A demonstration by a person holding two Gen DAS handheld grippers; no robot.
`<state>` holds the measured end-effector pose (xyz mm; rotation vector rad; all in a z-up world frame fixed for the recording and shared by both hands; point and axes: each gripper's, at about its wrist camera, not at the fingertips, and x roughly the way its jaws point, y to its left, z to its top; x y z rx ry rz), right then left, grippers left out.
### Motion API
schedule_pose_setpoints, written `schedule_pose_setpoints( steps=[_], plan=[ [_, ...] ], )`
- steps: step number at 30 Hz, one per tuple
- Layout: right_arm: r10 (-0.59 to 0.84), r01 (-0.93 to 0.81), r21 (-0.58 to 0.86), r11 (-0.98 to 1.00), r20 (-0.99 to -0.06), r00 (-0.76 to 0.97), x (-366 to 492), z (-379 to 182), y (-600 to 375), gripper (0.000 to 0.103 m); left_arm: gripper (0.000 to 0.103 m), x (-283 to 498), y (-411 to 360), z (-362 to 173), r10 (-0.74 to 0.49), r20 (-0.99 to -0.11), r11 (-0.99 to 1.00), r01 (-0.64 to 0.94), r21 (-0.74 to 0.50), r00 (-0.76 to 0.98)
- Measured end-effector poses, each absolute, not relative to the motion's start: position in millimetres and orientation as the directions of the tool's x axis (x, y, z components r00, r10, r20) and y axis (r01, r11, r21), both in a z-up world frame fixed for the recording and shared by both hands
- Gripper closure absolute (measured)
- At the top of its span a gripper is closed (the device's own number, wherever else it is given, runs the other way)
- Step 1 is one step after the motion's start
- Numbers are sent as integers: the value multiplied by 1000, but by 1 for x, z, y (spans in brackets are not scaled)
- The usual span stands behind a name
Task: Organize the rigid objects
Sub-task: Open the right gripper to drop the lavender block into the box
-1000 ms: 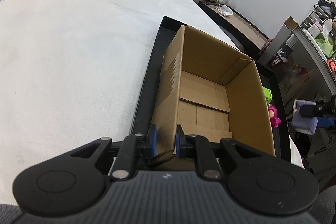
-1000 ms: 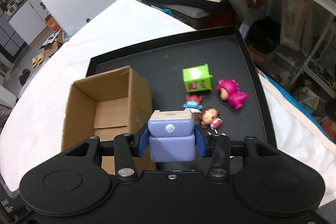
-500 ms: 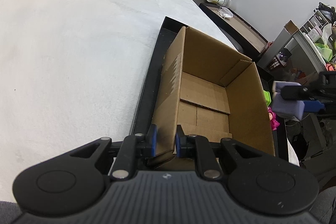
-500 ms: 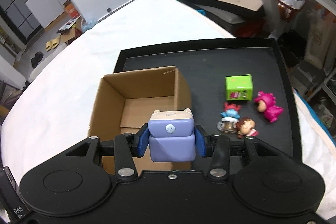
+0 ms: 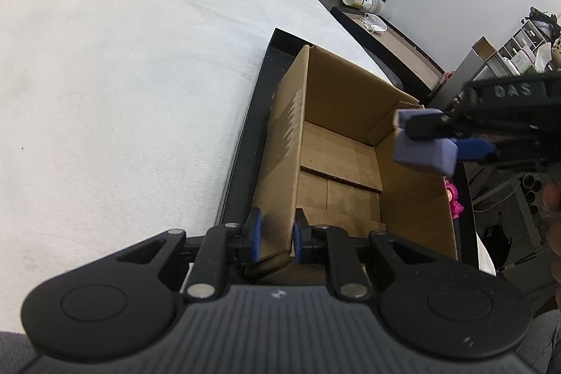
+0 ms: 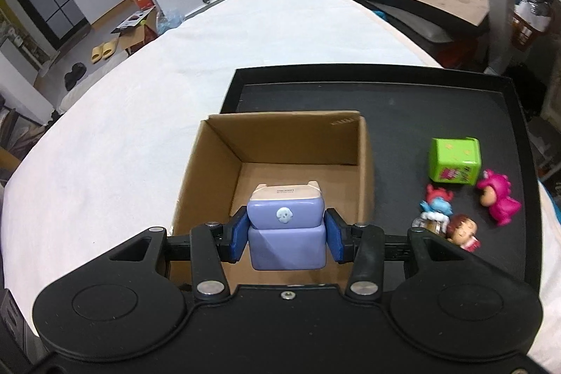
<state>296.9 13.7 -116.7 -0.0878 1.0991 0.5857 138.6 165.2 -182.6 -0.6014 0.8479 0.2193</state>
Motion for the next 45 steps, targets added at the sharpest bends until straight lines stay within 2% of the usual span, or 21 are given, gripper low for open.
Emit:
schedule_pose_setpoints(
  steps=[13, 19, 32, 37, 45],
  plan=[
    [413, -551, 183, 815, -849, 330, 312, -120, 51, 58, 86, 137, 164, -182, -50, -754, 815, -409, -410, 655],
    [449, -563, 199, 802, -823, 348, 314, -111, 55, 55, 84, 137, 165, -183, -57, -752, 811, -408, -418, 657],
    [425, -552, 196, 810, -845, 324, 306, -105, 19, 54, 85, 138, 165, -182, -45, -753, 810, -417, -412, 657],
    [415, -534, 189, 824, -843, 342, 304, -101, -8, 48, 85, 138, 166, -182, -41, -752, 809, -420, -411, 658],
    [394, -516, 173, 839, -847, 357, 304, -100, -55, 47, 85, 141, 163, -181, -30, -760, 815, -424, -394, 649]
  ],
)
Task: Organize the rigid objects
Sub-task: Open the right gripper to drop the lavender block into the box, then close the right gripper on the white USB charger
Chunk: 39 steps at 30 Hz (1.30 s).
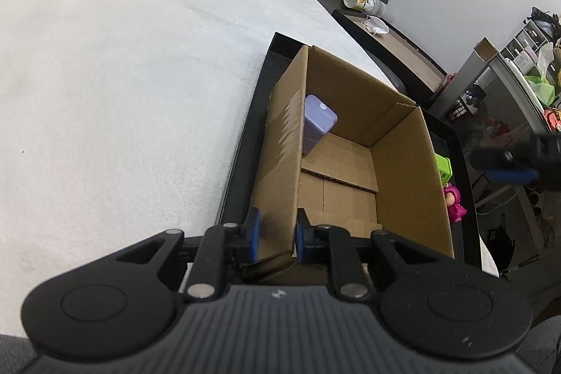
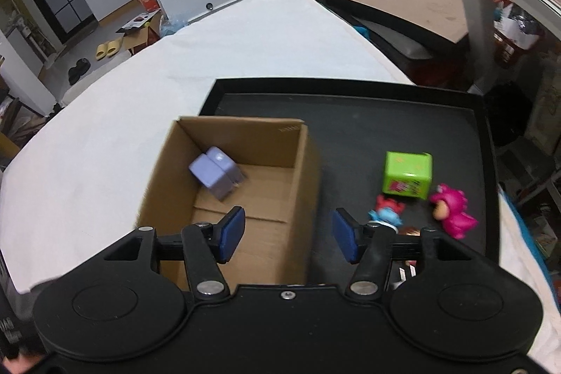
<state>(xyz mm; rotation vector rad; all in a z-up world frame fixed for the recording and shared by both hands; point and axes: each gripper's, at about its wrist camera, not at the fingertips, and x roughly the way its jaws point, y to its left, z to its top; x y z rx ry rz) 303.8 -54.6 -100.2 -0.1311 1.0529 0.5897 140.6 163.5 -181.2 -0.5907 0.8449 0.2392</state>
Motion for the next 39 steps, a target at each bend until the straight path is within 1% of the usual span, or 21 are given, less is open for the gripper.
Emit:
schedule_pose_setpoints(
  steps=[8, 12, 17, 24, 30, 32, 33, 34, 36, 39],
  plan=[
    [384, -483, 180, 857, -848, 366, 309, -107, -104, 46, 85, 141, 160, -179, -15, -765, 813, -438, -384, 644],
    [387, -468, 193, 862, -847, 364, 312, -112, -125, 43, 86, 142, 159, -178, -4, -767, 811, -446, -378, 642],
    [378, -432, 208, 878, -854, 356, 320, -128, -148, 43, 86, 142, 156, -175, 17, -770, 814, -456, -361, 638],
    [381, -426, 223, 877, -863, 331, 323, -149, -161, 42, 86, 141, 154, -173, 42, -771, 809, -474, -347, 636],
    [354, -419, 216, 882, -890, 287, 325, -179, -163, 42, 87, 144, 152, -173, 55, -783, 817, -478, -321, 620],
    [341, -427, 203, 881, -899, 274, 327, -186, -162, 37, 87, 146, 152, -173, 57, -786, 815, -483, -320, 616],
    [337, -429, 201, 880, -903, 267, 327, -189, -162, 32, 87, 147, 151, -173, 57, -787, 815, -484, -319, 614],
    [332, -430, 202, 880, -908, 254, 329, -194, -162, 29, 87, 148, 151, -173, 59, -788, 815, -485, -316, 613],
    [324, -430, 201, 880, -916, 236, 330, -201, -163, 29, 87, 149, 149, -174, 63, -792, 818, -486, -307, 608],
    [289, -445, 161, 881, -928, 236, 330, -210, -159, 29, 87, 149, 149, -174, 67, -793, 818, -488, -304, 605]
  ],
)
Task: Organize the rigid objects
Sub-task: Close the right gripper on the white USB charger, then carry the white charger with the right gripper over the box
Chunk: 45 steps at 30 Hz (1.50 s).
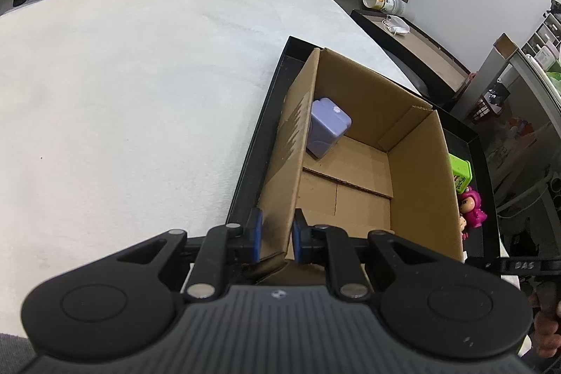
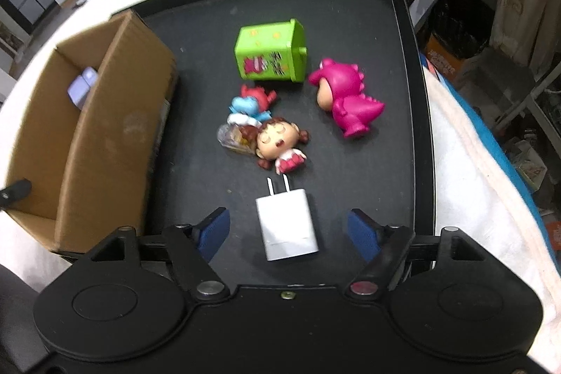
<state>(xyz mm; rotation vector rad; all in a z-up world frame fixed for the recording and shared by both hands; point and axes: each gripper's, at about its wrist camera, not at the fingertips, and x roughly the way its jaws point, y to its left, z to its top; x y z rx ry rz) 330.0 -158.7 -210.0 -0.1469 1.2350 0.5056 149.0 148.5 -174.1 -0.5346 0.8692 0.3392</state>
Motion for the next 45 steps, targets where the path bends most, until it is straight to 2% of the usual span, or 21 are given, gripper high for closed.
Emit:
schedule_pose_setpoints(
  steps=[6, 8, 11, 15, 19, 29, 45],
  plan=[
    [247, -485, 121, 866, -947, 205, 328, -226, -148, 30, 87, 150, 148, -175, 72, -794, 818, -492, -299, 603],
    [224, -495, 100, 863, -954, 198, 327, -231, -145, 33, 87, 150, 148, -175, 73, -794, 818, -492, -298, 603],
    [182, -506, 68, 860, -967, 180, 325, -239, -144, 41, 87, 149, 147, -175, 72, -795, 820, -490, -297, 603],
    [188, -511, 66, 857, -964, 189, 321, -235, -146, 65, 87, 149, 147, -175, 72, -794, 820, -489, -297, 603],
    [216, -499, 103, 861, -960, 176, 319, -232, -149, 65, 87, 149, 146, -174, 70, -792, 826, -481, -295, 607],
    [237, -523, 88, 848, -945, 225, 309, -206, -145, 67, 88, 149, 140, -173, 80, -780, 853, -447, -268, 620],
    [281, -553, 74, 830, -912, 299, 310, -159, -122, 67, 88, 143, 148, -174, 51, -767, 845, -437, -308, 639]
  ],
)
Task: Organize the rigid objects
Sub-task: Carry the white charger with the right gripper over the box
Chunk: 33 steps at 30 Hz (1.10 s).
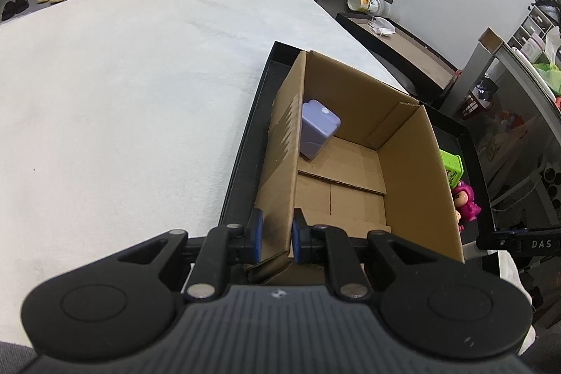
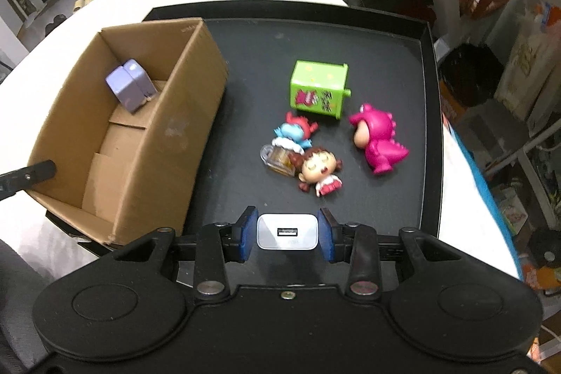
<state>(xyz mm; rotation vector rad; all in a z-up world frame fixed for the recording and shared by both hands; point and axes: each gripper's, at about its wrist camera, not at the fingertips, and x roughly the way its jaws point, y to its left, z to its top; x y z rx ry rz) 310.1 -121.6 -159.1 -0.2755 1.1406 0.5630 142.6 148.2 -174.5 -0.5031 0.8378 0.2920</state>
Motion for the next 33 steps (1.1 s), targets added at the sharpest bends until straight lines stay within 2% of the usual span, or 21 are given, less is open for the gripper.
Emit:
schedule_pose_setpoints(
  steps=[22, 33],
  plan=[
    [349, -625, 45, 780, -859, 374, 311, -85, -60, 67, 88, 137, 153, -176, 11, -740, 846, -401, -352, 673],
    [363, -651, 38, 758, -854, 373, 314, -79, -27, 67, 88, 138, 151, -176, 12, -740, 855, -391, -341, 672]
  ],
)
